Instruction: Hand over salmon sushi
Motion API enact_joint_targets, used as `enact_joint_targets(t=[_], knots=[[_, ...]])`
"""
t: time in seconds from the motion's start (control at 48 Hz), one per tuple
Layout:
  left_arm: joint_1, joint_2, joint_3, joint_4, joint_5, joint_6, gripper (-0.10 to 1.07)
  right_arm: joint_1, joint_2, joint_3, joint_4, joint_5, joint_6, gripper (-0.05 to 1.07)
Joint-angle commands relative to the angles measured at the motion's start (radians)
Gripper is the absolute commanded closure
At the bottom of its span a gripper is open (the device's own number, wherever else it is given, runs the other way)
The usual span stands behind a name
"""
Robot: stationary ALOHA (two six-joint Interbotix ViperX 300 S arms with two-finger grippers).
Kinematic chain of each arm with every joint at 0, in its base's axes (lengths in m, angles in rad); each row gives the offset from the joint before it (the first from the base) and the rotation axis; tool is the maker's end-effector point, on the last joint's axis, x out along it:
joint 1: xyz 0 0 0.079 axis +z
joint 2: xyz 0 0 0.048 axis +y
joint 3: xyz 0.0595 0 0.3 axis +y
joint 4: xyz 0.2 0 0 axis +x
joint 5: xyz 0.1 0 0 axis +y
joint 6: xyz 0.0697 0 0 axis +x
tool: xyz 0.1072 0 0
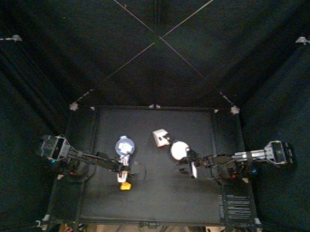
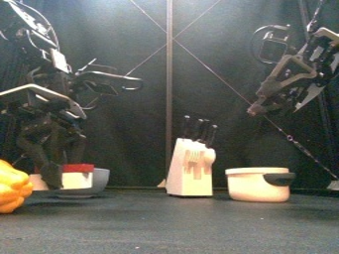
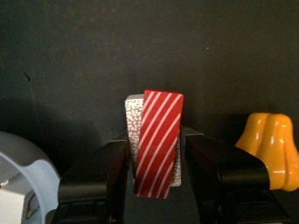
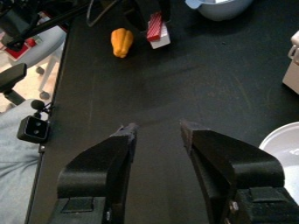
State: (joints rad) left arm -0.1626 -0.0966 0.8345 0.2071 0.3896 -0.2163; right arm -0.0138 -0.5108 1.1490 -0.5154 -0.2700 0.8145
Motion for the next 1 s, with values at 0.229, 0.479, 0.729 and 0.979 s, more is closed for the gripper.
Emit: enact_joint_targets(t=[0.229, 0.479, 0.729, 0.979], knots=[[0.005, -0.026, -0.035, 0.000, -0.117, 0.000, 0.50, -0.002, 0.003, -0.057, 0.029, -0.008, 0.000, 0.21], [0.034, -0.032, -0.083, -0.003, -0.222, -0.002, 0.50, -0.005, 0.083, -0.192, 0.067, -0.002, 0.000, 0.21], [0.087, -0.034, -0.097, -0.015, -0.362, -0.002, 0.50, 0.009, 0.218, -0.287, 0.152, 0.035, 0.000, 0.21], [0.137, -0.048, -0.094, -0.126, -0.486, 0.005, 0.50, 0.012, 0.245, -0.368, 0.161, 0.071, 0.000, 0.21]])
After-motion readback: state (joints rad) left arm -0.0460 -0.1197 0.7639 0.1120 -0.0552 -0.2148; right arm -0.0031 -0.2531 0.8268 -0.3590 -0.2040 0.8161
